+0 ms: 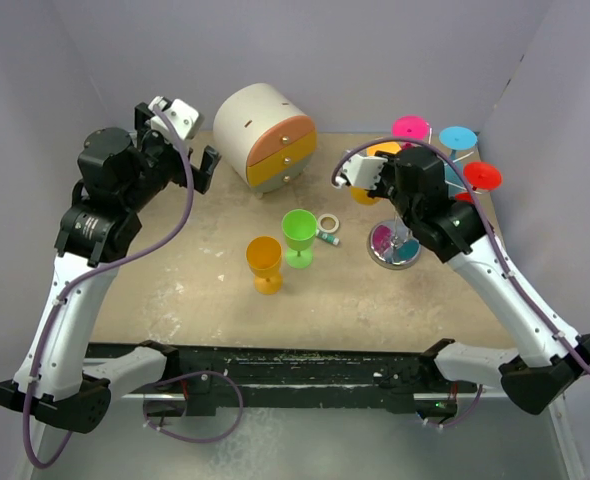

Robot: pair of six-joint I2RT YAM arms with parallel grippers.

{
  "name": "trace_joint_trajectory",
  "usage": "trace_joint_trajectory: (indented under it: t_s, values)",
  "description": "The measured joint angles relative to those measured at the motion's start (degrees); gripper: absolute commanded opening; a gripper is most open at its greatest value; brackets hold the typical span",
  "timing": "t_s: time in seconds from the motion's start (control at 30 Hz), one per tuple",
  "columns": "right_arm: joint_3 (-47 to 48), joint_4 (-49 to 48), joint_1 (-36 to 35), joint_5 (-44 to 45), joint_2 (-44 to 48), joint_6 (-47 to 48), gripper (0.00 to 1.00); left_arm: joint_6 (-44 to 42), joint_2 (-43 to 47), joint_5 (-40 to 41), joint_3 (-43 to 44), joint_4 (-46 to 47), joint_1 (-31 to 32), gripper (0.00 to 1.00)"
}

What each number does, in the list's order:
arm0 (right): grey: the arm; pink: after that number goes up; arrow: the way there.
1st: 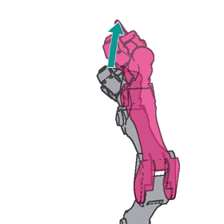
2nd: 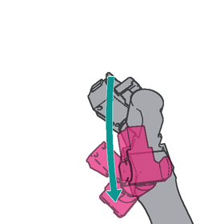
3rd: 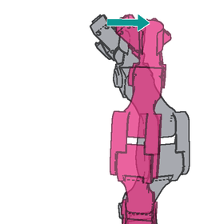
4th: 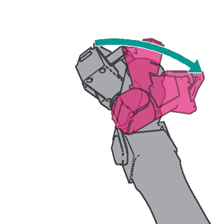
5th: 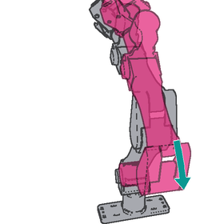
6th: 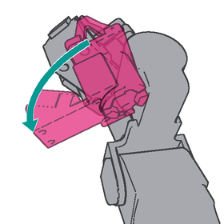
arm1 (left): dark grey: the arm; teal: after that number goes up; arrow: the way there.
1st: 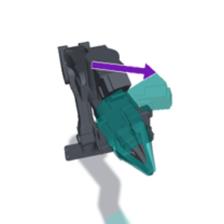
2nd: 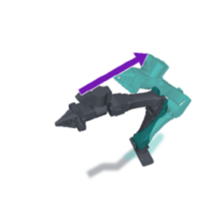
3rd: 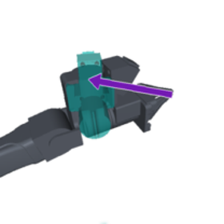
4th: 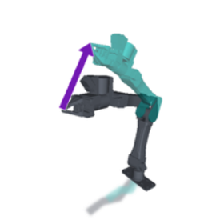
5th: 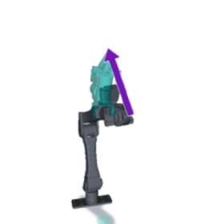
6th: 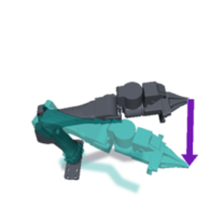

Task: Place the wine glass upside down on the wine glass rack

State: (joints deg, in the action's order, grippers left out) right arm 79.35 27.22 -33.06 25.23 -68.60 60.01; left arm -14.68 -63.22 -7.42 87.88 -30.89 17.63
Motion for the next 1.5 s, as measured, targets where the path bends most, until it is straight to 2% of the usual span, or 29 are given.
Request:
trace_joint_trajectory:
  t_s: [0.4,0.53,0.67,0.77,0.97,1.23,1.5]
  values:
    - [0.0,1.64,0.0,1.57,2.05,-0.24,0.41,-1.95,0.24,-1.09,-3.89,0.44,0.0,0.99]
    - [0.0,3.21,0.02,2.12,3.13,-0.87,0.43,-2.69,0.24,-4.37,-5.88,0.37,0.0,0.99]
    - [0.28,4.33,0.31,1.92,4.33,-1.81,0.46,-3.41,0.26,-11.54,-8.61,0.04,0.0,1.0]
    - [2.45,5.99,0.59,-0.2,4.92,-3.37,0.48,-4.31,-0.04,-16.9,-10.82,-1.14,0.42,0.96]
    - [9.38,8.41,1.9,-7.98,6.8,-8.07,0.52,-8.24,-4.63,-21.57,-11.85,-5.44,3.39,0.9]
    - [11.74,10.08,6.21,-17.57,10.29,-12.13,0.55,-13.18,-14.53,-19.1,-12.2,-11.82,7.85,0.81]
    - [11.21,10.51,7.54,-20.55,9.73,-13.0,0.57,-16.04,-20.35,-16.68,-12.81,-14.82,10.38,0.59]
